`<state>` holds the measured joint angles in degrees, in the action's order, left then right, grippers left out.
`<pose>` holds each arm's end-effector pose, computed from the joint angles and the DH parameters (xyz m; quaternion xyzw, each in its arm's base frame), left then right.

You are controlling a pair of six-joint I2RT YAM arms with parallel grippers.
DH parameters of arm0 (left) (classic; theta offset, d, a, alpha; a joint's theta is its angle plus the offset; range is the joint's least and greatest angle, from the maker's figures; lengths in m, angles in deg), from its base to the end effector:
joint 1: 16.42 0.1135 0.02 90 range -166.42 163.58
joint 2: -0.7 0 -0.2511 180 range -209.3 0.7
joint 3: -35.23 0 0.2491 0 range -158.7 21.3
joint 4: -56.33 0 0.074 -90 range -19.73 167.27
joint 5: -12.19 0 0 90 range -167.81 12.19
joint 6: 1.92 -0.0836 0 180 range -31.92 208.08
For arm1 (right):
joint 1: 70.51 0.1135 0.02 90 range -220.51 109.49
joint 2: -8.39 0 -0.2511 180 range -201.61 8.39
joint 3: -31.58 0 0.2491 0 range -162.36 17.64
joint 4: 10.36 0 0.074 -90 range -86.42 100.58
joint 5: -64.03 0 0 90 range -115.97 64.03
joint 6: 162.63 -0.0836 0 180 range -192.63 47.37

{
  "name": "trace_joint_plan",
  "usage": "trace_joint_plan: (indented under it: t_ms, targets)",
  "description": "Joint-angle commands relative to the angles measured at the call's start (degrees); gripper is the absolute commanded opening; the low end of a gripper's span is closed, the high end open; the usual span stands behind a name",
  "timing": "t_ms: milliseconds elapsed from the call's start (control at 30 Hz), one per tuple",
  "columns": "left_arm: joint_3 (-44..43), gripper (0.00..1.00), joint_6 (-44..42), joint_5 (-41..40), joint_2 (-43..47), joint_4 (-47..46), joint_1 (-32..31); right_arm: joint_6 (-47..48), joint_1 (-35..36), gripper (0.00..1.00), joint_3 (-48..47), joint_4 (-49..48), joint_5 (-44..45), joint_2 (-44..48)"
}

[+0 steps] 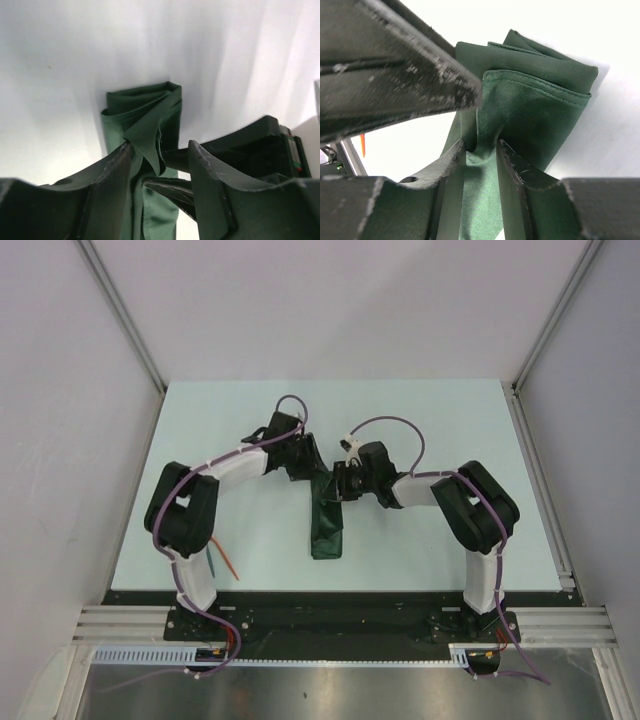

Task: Fold the napkin into a case and place the utensils inside
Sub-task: Fold the 2/3-rectangle-folded napkin at the center of the board, then stuff the top corner of the smaller-rectangle-folded napkin at the center of the board.

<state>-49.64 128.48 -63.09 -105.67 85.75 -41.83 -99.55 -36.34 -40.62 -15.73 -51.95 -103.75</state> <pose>0.3704 -0.1995 0.1429 -0.0794 0.9322 -0.2816 0.2129 0.3339 0.2709 0.1015 -0.1589 0.8543 0.4017 0.2892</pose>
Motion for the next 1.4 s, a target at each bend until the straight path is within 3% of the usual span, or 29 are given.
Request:
trace_joint_plan:
  t_ms: [0, 133, 233, 533, 700, 867, 1167, 1367]
  targets:
    - [-4.03, 0.55, -5.50, -4.26, -1.47, 5.69, 0.54, 0.02, -0.69, 0.34, -0.01, -3.80, -0.65, -0.01]
    - [-4.82, 0.55, -6.65, -5.84, -1.48, 6.93, 0.45, -1.29, -1.39, 0.25, -0.28, -4.95, -2.23, -0.80]
    - [-6.05, 0.56, -7.62, -7.07, -1.30, 8.07, 0.45, -1.56, -1.74, 0.24, -0.45, -5.12, -2.59, -0.72]
    - [-7.11, 0.55, -7.53, -0.67, -2.61, 4.82, 0.80, -2.26, -2.27, 0.36, -0.36, -6.61, -4.52, -0.89]
    - [-7.29, 0.45, -7.27, -0.48, -3.85, 4.64, 0.89, -5.07, -3.32, 0.37, -0.28, -8.81, -5.84, -1.15]
    - [-6.15, 0.25, -7.18, -1.36, -3.15, 4.20, 1.06, -6.65, -4.11, 0.40, -0.63, -9.51, -6.28, -1.86]
    - [-4.47, 0.10, -6.57, -0.39, -1.74, 2.71, 1.24, -8.41, -4.29, 0.38, -2.82, -10.04, -6.54, -4.40]
    - [-3.42, 0.06, -6.13, 0.31, -1.74, 1.92, 1.24, -8.59, -3.94, 0.32, -4.93, -9.26, -6.10, -5.28]
